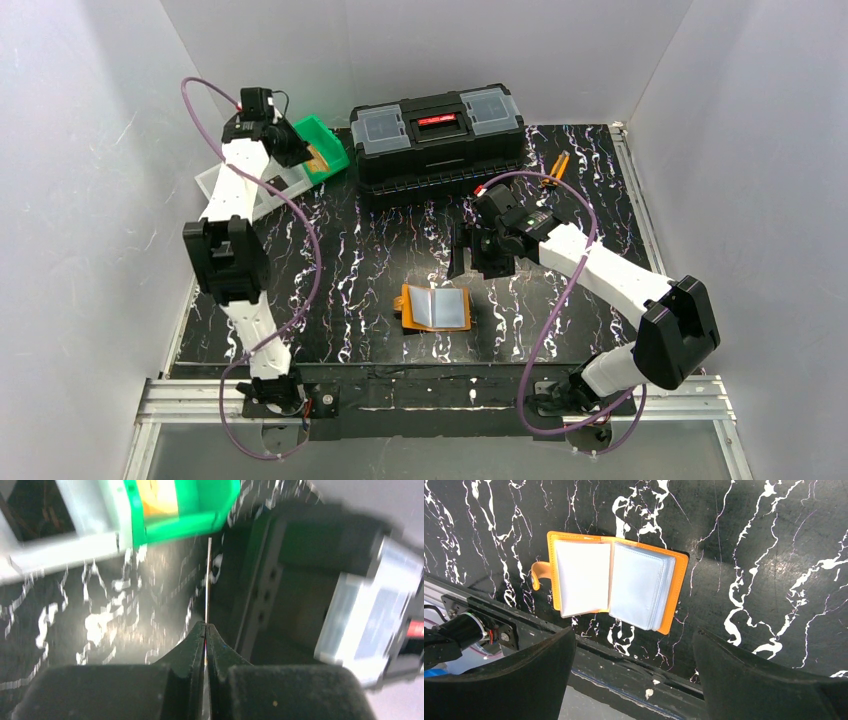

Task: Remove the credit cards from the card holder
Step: Place the credit card in the storage box.

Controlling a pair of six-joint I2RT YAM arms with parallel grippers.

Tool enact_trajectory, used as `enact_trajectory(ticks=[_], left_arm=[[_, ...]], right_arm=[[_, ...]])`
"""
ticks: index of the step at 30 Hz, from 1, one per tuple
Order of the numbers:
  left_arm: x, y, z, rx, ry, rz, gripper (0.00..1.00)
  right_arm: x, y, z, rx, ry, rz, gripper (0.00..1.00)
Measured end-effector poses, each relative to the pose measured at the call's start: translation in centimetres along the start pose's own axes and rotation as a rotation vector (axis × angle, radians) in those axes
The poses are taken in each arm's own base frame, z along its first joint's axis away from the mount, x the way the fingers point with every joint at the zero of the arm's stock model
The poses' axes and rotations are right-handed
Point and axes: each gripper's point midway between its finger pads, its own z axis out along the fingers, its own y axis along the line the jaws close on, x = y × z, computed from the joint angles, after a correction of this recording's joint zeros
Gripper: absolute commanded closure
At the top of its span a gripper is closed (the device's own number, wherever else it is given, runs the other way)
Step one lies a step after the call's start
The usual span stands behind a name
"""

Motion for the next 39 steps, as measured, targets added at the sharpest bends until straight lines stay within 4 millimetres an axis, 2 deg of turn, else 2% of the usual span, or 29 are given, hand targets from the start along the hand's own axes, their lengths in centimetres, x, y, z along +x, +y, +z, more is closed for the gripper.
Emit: enact_trajectory(ticks=[5,9,11,14,16,19,22,32,35,39], left_arm=[[-6.2,-0.1,4.6,-0.004,-0.094,-0.017,1.00],[-8.4,0.7,8.0,-0.010,-0.121,-0.027,1.00],[-8.9,1.3,9.8,-0.013,-0.124,-0.032,1.00],[-8.3,2.6,12.1,-0.028,-0.097,-0.043,1.00],[-7.9,3.2,13.3,-0.031,-0.082,-0.048,0.91],[-7.6,3.6,14.3,-0.028,-0.065,-0.044,0.72],[-7.7,3.3,14.2,-0.016,-0.066,-0.038,0.59],[-8.6,1.8,13.1,0.037,-0.083,-0.025,0.57],[-8.2,1.5,11.9,0.045,-0.073,-0.024,0.57],[-6.6,0.7,8.9,0.054,-0.052,-0.015,0.56]], right_arm=[[0.2,-0.2,-0.1,0.006,0.008,-0.013,0.07],[0.3,-0.3,-0.1,0.012,0.016,-0.017,0.08],[0.0,-0.2,0.0,0.013,0.017,-0.018,0.08],[0.0,-0.1,0.1,0.016,0.021,-0.018,0.08],[0.0,-0.2,0.1,0.018,0.024,-0.018,0.07],[0.2,-0.4,0.1,0.026,0.032,-0.018,0.07],[0.4,-0.5,0.1,0.031,0.037,-0.018,0.07],[0.5,-0.8,-0.3,0.045,0.036,-0.017,0.05],[0.4,-0.7,-0.9,0.036,0.018,-0.018,0.05],[0.9,-0.9,-1.4,0.024,0.001,-0.009,0.03]])
